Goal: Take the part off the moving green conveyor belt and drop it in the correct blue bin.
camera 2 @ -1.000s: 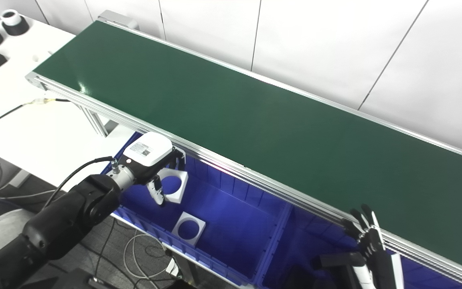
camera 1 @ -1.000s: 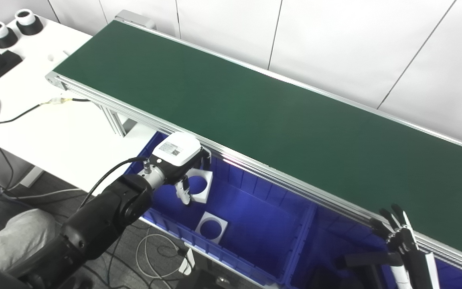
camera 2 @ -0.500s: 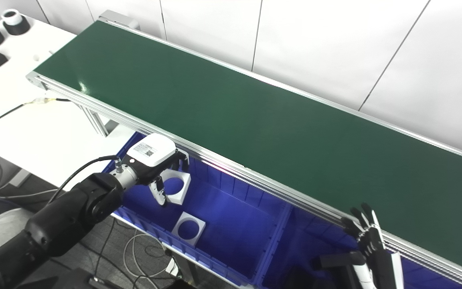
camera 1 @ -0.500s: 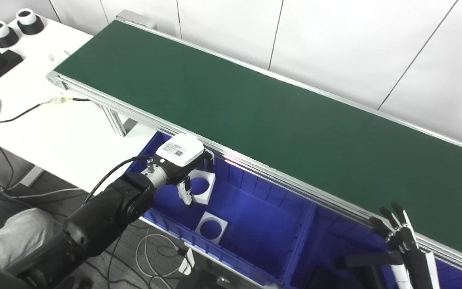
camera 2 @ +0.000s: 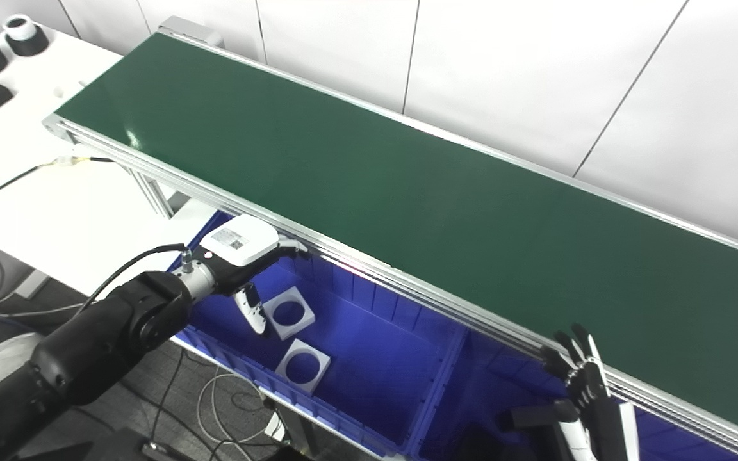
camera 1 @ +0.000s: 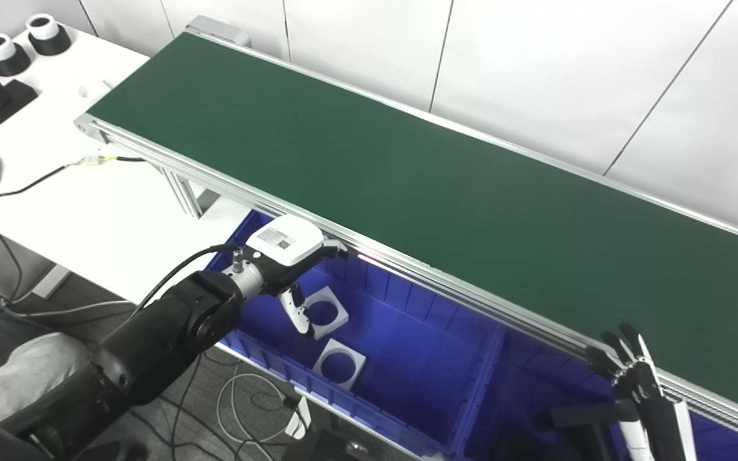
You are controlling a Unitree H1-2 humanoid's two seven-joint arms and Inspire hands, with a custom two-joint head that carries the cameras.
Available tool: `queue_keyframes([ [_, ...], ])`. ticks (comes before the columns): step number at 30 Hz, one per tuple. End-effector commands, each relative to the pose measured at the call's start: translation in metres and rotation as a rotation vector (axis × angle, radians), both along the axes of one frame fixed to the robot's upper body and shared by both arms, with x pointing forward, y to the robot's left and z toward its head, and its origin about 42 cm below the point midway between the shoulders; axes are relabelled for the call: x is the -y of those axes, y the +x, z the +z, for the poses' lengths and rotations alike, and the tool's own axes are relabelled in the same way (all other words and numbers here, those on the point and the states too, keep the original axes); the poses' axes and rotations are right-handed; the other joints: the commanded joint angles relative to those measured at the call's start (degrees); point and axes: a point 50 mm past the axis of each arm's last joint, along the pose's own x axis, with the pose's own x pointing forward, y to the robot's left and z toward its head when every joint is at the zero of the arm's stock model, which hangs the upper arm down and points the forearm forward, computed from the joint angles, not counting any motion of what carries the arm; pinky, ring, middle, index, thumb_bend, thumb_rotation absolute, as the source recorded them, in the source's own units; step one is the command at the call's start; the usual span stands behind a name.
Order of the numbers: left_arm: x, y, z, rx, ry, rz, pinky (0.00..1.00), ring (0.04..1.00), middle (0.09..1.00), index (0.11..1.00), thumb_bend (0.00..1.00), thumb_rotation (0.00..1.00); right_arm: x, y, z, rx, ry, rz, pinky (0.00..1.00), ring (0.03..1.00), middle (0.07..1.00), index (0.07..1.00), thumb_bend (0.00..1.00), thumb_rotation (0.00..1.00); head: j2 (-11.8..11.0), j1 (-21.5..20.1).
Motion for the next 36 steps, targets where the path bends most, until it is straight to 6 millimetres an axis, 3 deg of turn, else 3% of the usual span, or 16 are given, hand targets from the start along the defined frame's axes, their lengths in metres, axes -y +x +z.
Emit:
queue_keyframes([
  [1,0.001,0.006,0.020,0.099,-0.067,-0.051,0.60,0.705,0.752,0.780,1.00,0.34,-0.001,0.006,0.010,0.078,0.003,0.001,0.76,0.804,0.894,0.961,0.81,0.87,0.33,-1.56],
  [3,0.003,0.004,0.026,0.125,-0.127,-0.099,0.58,0.686,0.742,0.768,1.00,0.35,-0.003,0.007,0.009,0.077,-0.003,0.004,0.76,0.804,0.894,0.964,0.82,0.89,0.43,-3.91],
  [10,0.030,-0.017,0.048,0.184,-0.415,-0.349,0.54,0.611,0.671,0.664,1.00,0.13,-0.020,0.002,0.002,0.063,-0.031,0.012,0.74,0.799,0.892,0.960,0.84,0.91,-0.89,-15.53],
  [13,0.043,-0.027,0.056,0.249,-0.521,-0.419,0.51,0.587,0.656,0.637,1.00,0.17,-0.030,-0.001,-0.004,0.044,-0.021,0.010,0.74,0.806,0.885,0.946,0.82,0.87,-2.51,-20.02],
  [17,0.052,-0.030,0.055,0.291,-0.593,-0.432,0.50,0.596,0.673,0.656,1.00,0.20,-0.046,-0.004,-0.013,0.025,-0.025,-0.008,0.76,0.816,0.874,0.929,0.86,0.87,-4.64,-26.36],
  [18,0.053,-0.029,0.054,0.297,-0.600,-0.430,0.51,0.603,0.680,0.673,1.00,0.25,-0.049,-0.005,-0.014,0.024,-0.031,-0.013,0.76,0.815,0.877,0.926,0.86,0.87,-4.64,-26.36],
  [20,0.053,-0.023,0.050,0.313,-0.626,-0.420,0.52,0.609,0.684,0.694,1.00,0.29,-0.061,-0.006,-0.018,0.025,-0.051,-0.021,0.76,0.816,0.884,0.933,0.86,0.90,-6.11,-32.28],
  [22,0.056,-0.016,0.045,0.323,-0.653,-0.411,0.52,0.613,0.686,0.699,1.00,0.30,-0.068,-0.006,-0.020,0.029,-0.069,-0.027,0.76,0.818,0.885,0.938,0.86,0.91,-6.21,-32.89],
  [23,0.056,-0.011,0.040,0.322,-0.681,-0.393,0.52,0.615,0.686,0.700,1.00,0.30,-0.074,-0.006,-0.022,0.029,-0.071,-0.029,0.76,0.818,0.885,0.939,0.86,0.92,-7.33,-37.81],
  [24,0.056,-0.008,0.036,0.323,-0.699,-0.381,0.52,0.617,0.692,0.701,1.00,0.30,-0.078,-0.006,-0.023,0.030,-0.071,-0.031,0.76,0.825,0.886,0.939,0.85,0.91,-7.33,-37.81],
  [25,0.056,-0.003,0.028,0.317,-0.725,-0.352,0.53,0.618,0.694,0.701,1.00,0.30,-0.085,-0.006,-0.025,0.027,-0.067,-0.033,0.76,0.827,0.886,0.939,0.84,0.91,-8.25,-41.86],
  [28,0.054,0.003,0.017,0.306,-0.768,-0.304,0.54,0.639,0.714,0.721,1.00,0.35,-0.097,-0.006,-0.029,0.022,-0.061,-0.036,0.78,0.848,0.900,0.938,0.86,0.90,-8.91,-44.98],
  [30,0.059,0.011,0.004,0.266,-0.839,-0.247,0.56,0.661,0.729,0.735,1.00,0.36,-0.106,-0.004,-0.031,0.021,-0.062,-0.040,0.78,0.853,0.905,0.936,0.88,0.91,-9.92,-49.81],
  [32,0.066,0.016,-0.008,0.229,-0.895,-0.203,0.59,0.707,0.757,0.760,1.00,0.40,-0.112,-0.003,-0.033,0.018,-0.060,-0.048,0.78,0.850,0.906,0.931,0.92,0.92,-10.01,-50.19],
  [33,0.070,0.018,-0.013,0.210,-0.920,-0.182,0.60,0.721,0.765,0.767,1.00,0.41,-0.115,-0.003,-0.033,0.017,-0.057,-0.050,0.78,0.849,0.905,0.930,0.92,0.92,-10.85,-53.13],
  [36,0.083,0.022,-0.030,0.153,-0.994,-0.119,0.69,0.784,0.798,0.791,0.99,0.43,-0.122,-0.003,-0.034,0.020,-0.057,-0.053,0.78,0.844,0.916,0.920,0.92,0.91,-11.77,-55.48],
])
